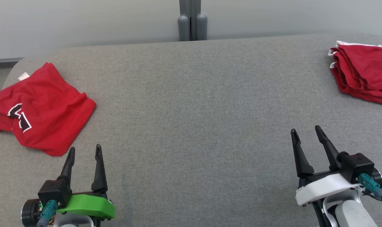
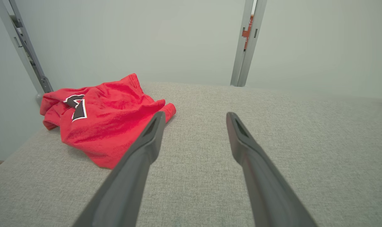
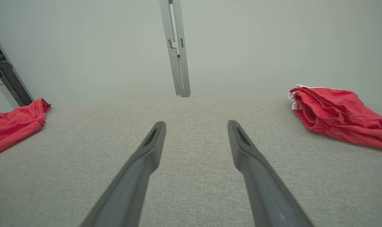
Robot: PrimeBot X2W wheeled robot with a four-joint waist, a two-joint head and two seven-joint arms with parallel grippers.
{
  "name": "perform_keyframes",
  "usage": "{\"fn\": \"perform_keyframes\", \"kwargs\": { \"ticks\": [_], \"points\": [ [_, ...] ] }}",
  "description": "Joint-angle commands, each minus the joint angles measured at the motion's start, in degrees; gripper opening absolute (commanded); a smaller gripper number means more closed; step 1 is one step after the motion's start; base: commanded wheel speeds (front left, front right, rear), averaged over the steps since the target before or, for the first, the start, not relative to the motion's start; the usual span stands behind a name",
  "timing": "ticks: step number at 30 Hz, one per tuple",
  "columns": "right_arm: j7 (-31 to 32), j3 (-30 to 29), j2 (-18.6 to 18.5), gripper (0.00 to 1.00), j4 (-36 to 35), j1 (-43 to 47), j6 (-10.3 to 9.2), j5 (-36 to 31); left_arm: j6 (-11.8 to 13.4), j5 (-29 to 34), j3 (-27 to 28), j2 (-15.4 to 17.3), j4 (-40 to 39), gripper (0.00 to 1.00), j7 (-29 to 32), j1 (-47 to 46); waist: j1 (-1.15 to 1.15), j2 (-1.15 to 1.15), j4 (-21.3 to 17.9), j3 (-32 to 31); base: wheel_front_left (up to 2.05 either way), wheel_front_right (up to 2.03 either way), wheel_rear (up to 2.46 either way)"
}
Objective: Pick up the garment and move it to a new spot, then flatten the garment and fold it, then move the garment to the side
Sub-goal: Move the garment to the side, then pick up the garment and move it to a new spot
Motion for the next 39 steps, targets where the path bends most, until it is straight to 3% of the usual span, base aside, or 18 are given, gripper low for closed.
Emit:
{"fn": "perform_keyframes", "kwargs": {
  "ticks": [1, 10, 27, 39],
  "points": [
    [-0.1, -0.6, 0.3, 1.00, -1.0, 1.2, -0.07, -0.8, -0.4, 0.1, 0.0, 0.2, 0.3, 1.00, 0.0, 0.7, 0.01, 0.00, -0.5, -0.4, 0.00, 0.00, 0.00],
    [-0.2, -2.2, 2.4, 1.00, -3.6, 4.5, -0.07, -2.0, -1.0, 0.2, 0.2, 0.6, 1.6, 1.00, 0.0, 0.4, 0.01, 0.00, -0.9, -1.1, 0.00, 0.00, 0.00],
    [-0.2, -2.4, 2.8, 1.00, -2.8, 5.4, -0.07, -2.0, -1.3, 0.4, 0.4, 0.6, 2.4, 1.00, 0.0, 0.5, 0.01, 0.00, -0.2, -2.4, 0.00, 0.00, 0.00],
    [-0.2, -1.3, 2.5, 1.00, -2.4, 5.3, -0.07, -1.6, -0.6, 0.3, 1.7, 1.5, 2.0, 1.00, 0.0, 0.2, 0.01, 0.00, 7.2, -2.7, 0.00, 0.00, 0.00]
  ]
}}
